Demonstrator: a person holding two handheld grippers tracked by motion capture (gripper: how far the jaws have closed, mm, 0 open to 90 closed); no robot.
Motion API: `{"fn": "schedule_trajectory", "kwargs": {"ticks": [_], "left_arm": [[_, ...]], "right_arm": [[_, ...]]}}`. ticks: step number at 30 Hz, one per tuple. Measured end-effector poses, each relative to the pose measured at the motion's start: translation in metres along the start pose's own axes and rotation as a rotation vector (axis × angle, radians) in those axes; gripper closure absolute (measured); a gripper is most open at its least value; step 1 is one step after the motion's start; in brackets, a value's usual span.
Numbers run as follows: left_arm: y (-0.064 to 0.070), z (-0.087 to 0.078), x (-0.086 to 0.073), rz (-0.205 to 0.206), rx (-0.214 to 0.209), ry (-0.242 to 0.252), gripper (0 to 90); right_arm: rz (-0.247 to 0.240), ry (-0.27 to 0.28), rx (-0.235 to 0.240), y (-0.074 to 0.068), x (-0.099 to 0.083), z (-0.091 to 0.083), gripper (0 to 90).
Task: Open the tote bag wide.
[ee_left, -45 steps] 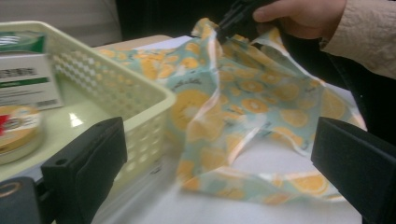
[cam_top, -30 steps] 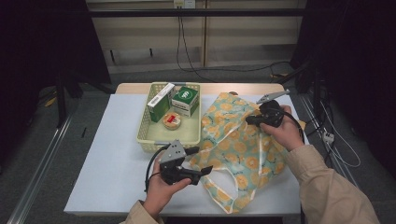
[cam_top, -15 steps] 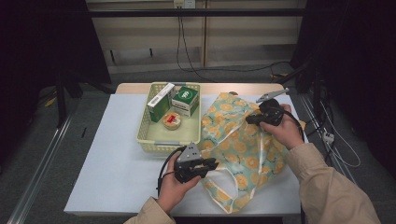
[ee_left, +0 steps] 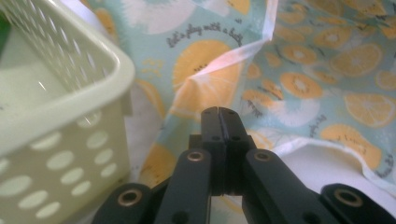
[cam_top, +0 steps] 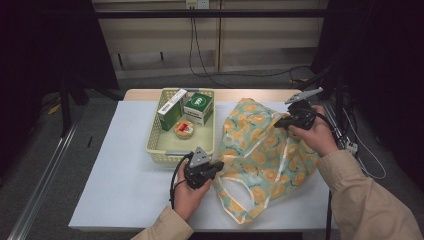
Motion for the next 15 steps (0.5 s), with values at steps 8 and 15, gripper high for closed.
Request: {"fn": "schedule_trajectory", "kwargs": {"ticks": [8, 15], "left_arm": [[0.017, 0.001, 0.013, 0.021, -0.067, 0.025, 88.6], [0.026, 0.003, 0.031, 0.084, -0.060, 0.042, 37.3]], "right_arm": [[0.013, 0.002, -0.019, 0.007, -0.003, -0.012, 88.9], [0.002, -0.010, 0.003, 0.001, -0.005, -0.004, 88.9]]}}
Point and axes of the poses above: each handheld gripper's, and its own axes: z roughly forward along the jaws, x roughly out of its top, y roughly to its right, the point moved 7 cm from there along z, roughly forward along the jaws, and after that the axes turned 10 degrees about -z, right-handed, at the moved point
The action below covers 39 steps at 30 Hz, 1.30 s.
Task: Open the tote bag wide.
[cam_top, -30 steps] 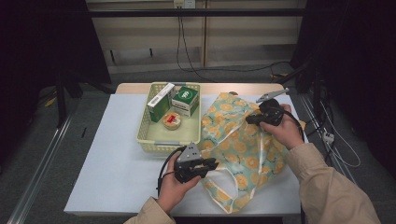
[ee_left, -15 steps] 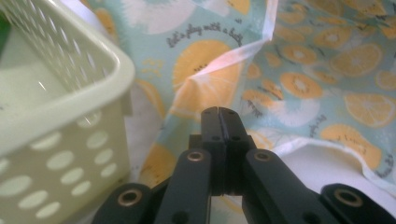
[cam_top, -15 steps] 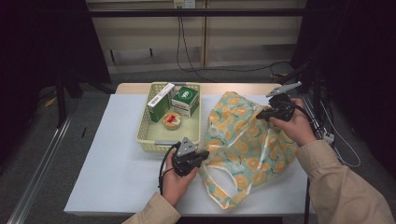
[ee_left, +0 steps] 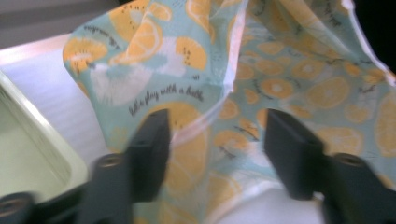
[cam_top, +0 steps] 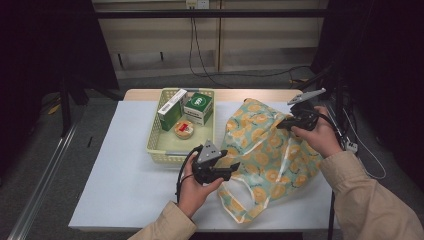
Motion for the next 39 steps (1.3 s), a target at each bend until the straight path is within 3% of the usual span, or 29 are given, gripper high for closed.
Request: {"fn": "schedule_trajectory", "kwargs": {"ticks": [2, 6, 9, 11, 12, 13, 15, 17, 19, 23, 29, 33, 38, 39], "left_arm": [[-0.003, 0.004, 0.003, 0.012, 0.023, -0.013, 31.9], [-0.007, 0.013, 0.003, 0.034, 0.055, -0.043, 29.3], [-0.007, 0.021, 0.002, 0.036, 0.071, -0.078, 41.4], [-0.008, 0.021, 0.002, 0.047, 0.079, -0.092, 55.7], [-0.007, 0.023, 0.002, 0.046, 0.078, -0.093, 55.7], [-0.008, 0.024, 0.003, 0.054, 0.095, -0.105, 68.9], [-0.010, 0.023, 0.007, 0.051, 0.097, -0.108, 84.8], [-0.012, 0.020, 0.013, 0.029, 0.097, -0.095, 89.3], [-0.015, 0.018, 0.016, 0.023, 0.102, -0.087, 89.9], [-0.030, 0.007, 0.037, -0.051, 0.103, -0.027, 90.0], [-0.049, 0.002, 0.055, -0.117, 0.113, -0.014, 89.9], [-0.060, 0.004, 0.063, -0.133, 0.136, -0.019, 89.9], [-0.059, 0.006, 0.063, -0.147, 0.117, -0.029, 88.9], [-0.058, 0.007, 0.062, -0.155, 0.119, -0.025, 84.1]], "right_arm": [[-0.002, -0.003, 0.004, -0.001, 0.001, 0.001, 88.9], [0.000, -0.001, 0.012, -0.002, 0.002, 0.003, 88.9], [0.001, -0.002, 0.015, -0.002, 0.002, 0.005, 88.9], [0.005, -0.001, 0.018, -0.002, 0.002, 0.006, 88.9], [0.005, -0.001, 0.018, -0.002, 0.002, 0.006, 88.9], [0.005, 0.003, 0.017, -0.001, 0.002, 0.005, 88.9], [0.003, 0.002, 0.018, -0.001, 0.001, 0.005, 88.9], [0.004, 0.002, 0.017, -0.001, 0.001, 0.004, 88.9], [0.004, 0.005, 0.018, -0.001, 0.001, 0.003, 88.9], [0.004, 0.002, 0.018, -0.001, 0.000, 0.001, 89.0], [-0.005, -0.011, 0.027, -0.003, -0.001, 0.004, 88.9], [-0.011, -0.019, 0.033, -0.005, 0.000, 0.006, 89.0], [-0.007, -0.021, 0.035, -0.004, -0.001, 0.007, 89.0], [-0.006, -0.023, 0.036, -0.005, -0.001, 0.007, 89.0]]}}
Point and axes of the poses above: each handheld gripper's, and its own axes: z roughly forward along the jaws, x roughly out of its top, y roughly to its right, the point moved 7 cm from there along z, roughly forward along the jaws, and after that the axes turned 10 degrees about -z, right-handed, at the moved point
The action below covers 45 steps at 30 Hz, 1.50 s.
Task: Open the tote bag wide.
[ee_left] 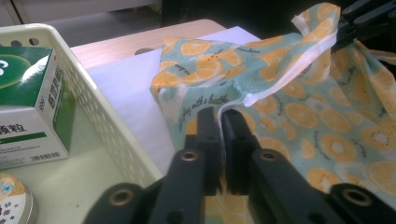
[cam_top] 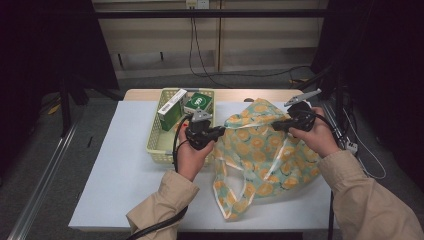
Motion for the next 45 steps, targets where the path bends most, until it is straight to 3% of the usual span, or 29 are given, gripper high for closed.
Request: {"fn": "schedule_trajectory", "kwargs": {"ticks": [4, 5, 10, 11, 12, 15, 20, 25, 27, 30, 36, 40, 43, 45], "left_arm": [[-0.002, 0.000, -0.002, -0.002, 0.008, -0.008, 68.2], [-0.003, -0.001, -0.003, 0.002, 0.008, -0.013, 68.2], [-0.001, -0.001, -0.005, -0.004, -0.003, -0.038, 44.5], [0.000, -0.001, -0.005, 0.000, -0.008, -0.043, 44.5], [0.002, -0.001, -0.005, 0.007, -0.019, -0.050, 35.0], [0.005, -0.001, -0.003, 0.025, -0.042, -0.058, 22.2], [0.010, -0.007, 0.004, 0.035, -0.092, -0.020, 8.6], [0.008, -0.022, 0.014, 0.064, -0.164, 0.015, 4.4], [0.003, -0.030, 0.018, 0.088, -0.170, 0.015, 4.4], [-0.009, -0.039, 0.024, 0.108, -0.158, 0.027, 4.3], [-0.042, -0.050, 0.033, 0.117, -0.088, 0.025, 4.8], [-0.060, -0.047, 0.034, 0.126, -0.055, 0.019, 4.4], [-0.076, -0.040, 0.031, 0.110, -0.033, 0.002, 4.7], [-0.085, -0.034, 0.028, 0.138, -0.009, -0.019, 5.1]], "right_arm": [[-0.001, -0.003, 0.006, -0.001, 0.000, 0.002, 89.0], [-0.001, -0.003, 0.006, -0.001, 0.000, 0.002, 89.0], [0.006, -0.014, 0.012, -0.002, 0.001, 0.005, 89.0], [0.006, -0.014, 0.012, -0.002, 0.001, 0.005, 89.0], [0.006, -0.021, 0.016, -0.003, 0.001, 0.007, 89.0], [0.008, -0.029, 0.019, -0.004, 0.001, 0.009, 89.0], [0.009, -0.030, 0.018, -0.003, 0.004, 0.009, 89.0], [0.008, -0.026, 0.015, -0.001, 0.005, 0.007, 89.1], [0.015, -0.027, 0.017, -0.001, 0.004, 0.007, 89.1], [0.016, -0.027, 0.020, -0.001, 0.004, 0.007, 89.1], [0.017, -0.022, 0.023, -0.001, 0.004, 0.007, 89.0], [0.019, -0.017, 0.023, -0.001, 0.005, 0.007, 89.0], [0.023, -0.011, 0.022, 0.000, 0.005, 0.007, 89.0], [0.022, -0.012, 0.021, 0.001, 0.005, 0.006, 89.0]]}}
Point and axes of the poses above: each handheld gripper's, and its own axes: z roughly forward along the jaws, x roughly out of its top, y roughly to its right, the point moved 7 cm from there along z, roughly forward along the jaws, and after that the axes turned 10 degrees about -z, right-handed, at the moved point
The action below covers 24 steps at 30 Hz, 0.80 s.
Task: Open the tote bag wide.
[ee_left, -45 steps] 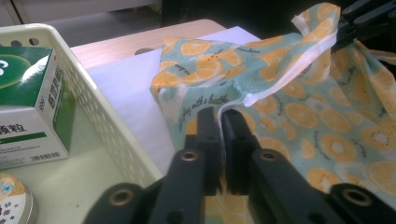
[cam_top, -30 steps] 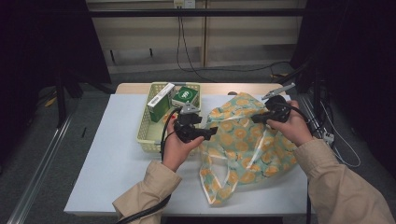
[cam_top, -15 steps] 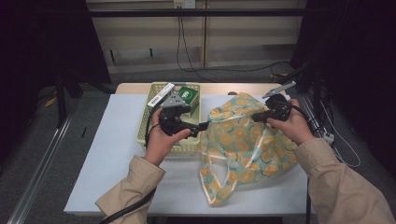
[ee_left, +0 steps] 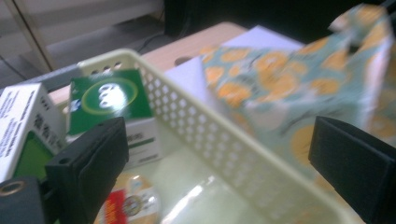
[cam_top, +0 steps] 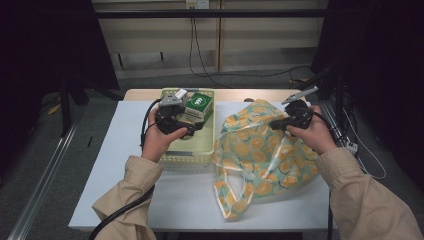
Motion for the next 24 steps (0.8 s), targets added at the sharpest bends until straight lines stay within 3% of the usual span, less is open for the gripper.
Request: {"fn": "schedule_trajectory", "kwargs": {"ticks": [2, 8, 16, 24], "left_arm": [[-0.005, 0.004, -0.003, 0.016, 0.008, -0.014, 5.0], [-0.020, 0.012, -0.009, 0.011, 0.009, -0.018, 4.9], [-0.033, 0.023, -0.018, 0.008, 0.018, -0.060, 5.1], [-0.044, 0.040, -0.032, 0.015, 0.040, -0.140, 5.3]], "right_arm": [[0.007, 0.001, -0.002, 0.001, 0.001, -0.002, 89.0], [0.004, 0.009, -0.006, 0.003, 0.003, -0.004, 89.0], [0.004, 0.002, 0.002, 0.002, 0.003, -0.003, 89.0], [-0.002, 0.006, 0.004, 0.000, 0.005, 0.000, 89.0]]}}
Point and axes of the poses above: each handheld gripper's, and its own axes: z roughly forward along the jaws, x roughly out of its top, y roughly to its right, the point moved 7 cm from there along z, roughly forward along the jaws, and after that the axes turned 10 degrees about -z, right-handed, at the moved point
